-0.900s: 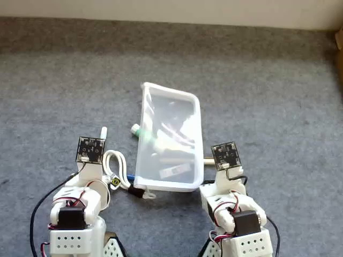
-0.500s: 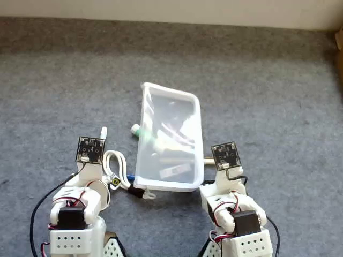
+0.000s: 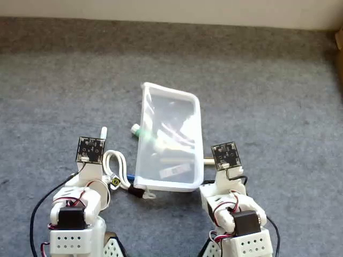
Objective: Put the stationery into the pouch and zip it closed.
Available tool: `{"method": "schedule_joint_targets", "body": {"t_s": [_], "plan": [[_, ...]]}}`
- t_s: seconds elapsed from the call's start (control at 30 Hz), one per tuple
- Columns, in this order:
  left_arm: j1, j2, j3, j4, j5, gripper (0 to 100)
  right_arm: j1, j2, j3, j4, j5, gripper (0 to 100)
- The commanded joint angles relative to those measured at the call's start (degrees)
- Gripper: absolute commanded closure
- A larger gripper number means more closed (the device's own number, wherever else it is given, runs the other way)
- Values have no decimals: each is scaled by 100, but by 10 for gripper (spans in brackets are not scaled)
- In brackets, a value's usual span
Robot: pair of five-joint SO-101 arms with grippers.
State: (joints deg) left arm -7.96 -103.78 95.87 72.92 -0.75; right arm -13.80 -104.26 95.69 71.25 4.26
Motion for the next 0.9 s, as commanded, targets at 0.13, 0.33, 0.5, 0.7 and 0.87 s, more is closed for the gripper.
{"method": "schedule_joint_targets", "body": {"t_s": [0.13, 0.33, 0.5, 0.7, 0.87], "plan": [[84, -75, 127, 26, 53, 962, -22, -75, 866, 31, -26, 993], [84, -75, 127, 26, 53, 962, -22, -75, 866, 31, -26, 993], [84, -75, 127, 26, 53, 962, -22, -75, 866, 31, -26, 993], [180, -75, 127, 26, 53, 962, -22, -75, 866, 31, -26, 993], [479, -75, 127, 26, 53, 962, -22, -75, 866, 31, -26, 993]]}}
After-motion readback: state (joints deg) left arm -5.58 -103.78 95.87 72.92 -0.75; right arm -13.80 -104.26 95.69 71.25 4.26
